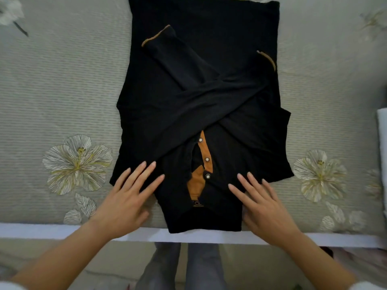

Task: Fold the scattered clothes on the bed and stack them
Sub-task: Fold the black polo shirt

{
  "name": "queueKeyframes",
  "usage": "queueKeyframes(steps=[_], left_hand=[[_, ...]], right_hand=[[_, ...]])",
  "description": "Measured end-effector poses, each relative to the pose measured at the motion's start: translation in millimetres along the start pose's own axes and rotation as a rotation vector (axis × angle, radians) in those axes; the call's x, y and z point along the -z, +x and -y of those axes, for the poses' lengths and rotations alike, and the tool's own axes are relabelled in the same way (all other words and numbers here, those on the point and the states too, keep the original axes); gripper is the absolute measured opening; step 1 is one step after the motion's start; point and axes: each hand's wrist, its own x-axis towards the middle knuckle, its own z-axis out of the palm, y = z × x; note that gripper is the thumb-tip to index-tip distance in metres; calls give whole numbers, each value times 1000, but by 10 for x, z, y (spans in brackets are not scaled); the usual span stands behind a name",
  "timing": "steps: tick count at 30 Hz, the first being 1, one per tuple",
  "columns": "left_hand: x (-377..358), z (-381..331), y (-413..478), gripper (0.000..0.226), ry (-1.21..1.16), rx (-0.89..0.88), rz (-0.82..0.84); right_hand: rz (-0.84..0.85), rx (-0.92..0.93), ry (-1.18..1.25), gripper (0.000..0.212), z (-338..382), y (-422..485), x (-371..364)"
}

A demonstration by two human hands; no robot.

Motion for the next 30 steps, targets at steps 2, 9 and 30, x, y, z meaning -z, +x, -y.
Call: queueKeyframes(steps=[2,9,30], left_hand=[[24,-10,86,81,-12,43,3],[178,28,584,61,-58,-23,59],[887,-163,254,22,-1185,276,952]], right_hand=[[-15,-50,-9,76,2,102,72],[-86,-331,148,86,-133,629,269],[791,-383,902,32,-104,98,949]])
